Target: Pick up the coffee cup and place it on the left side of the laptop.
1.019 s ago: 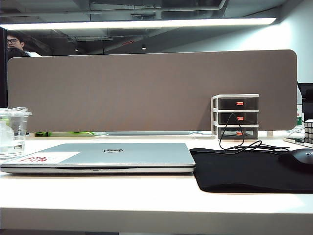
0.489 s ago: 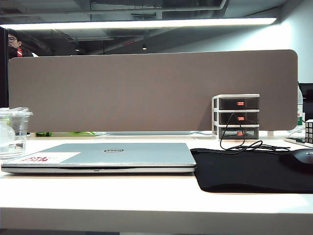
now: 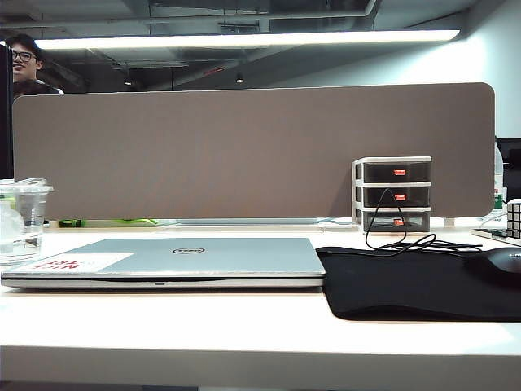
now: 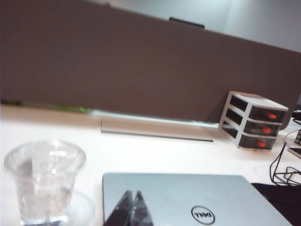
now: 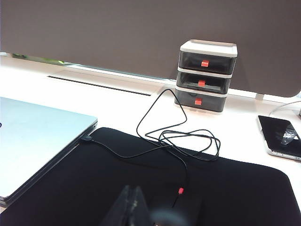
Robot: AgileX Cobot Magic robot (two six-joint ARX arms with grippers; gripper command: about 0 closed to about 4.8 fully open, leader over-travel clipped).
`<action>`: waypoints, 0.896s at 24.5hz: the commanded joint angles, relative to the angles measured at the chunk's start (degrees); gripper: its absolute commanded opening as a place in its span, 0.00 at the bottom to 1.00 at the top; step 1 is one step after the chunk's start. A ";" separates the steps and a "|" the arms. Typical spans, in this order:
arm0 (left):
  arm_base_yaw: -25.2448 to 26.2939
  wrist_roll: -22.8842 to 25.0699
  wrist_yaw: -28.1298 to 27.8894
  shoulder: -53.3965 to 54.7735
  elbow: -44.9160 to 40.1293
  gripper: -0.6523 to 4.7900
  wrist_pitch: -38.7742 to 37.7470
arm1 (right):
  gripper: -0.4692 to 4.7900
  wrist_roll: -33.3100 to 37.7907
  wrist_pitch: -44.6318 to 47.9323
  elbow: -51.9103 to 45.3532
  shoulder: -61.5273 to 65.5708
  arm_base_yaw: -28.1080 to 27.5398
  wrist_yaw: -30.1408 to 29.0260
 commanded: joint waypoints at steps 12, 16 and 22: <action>0.04 7.30 -11.17 -17.81 0.31 0.11 -24.50 | 0.09 -3.34 2.73 -0.28 0.02 -0.90 5.11; -1.90 6.84 -13.68 -17.81 0.31 0.11 -24.28 | 0.09 -3.34 2.80 -0.28 0.04 -1.79 5.53; -7.23 8.04 -14.80 -17.81 0.28 0.11 -22.58 | 0.09 -2.89 4.92 -0.28 0.02 -4.09 5.44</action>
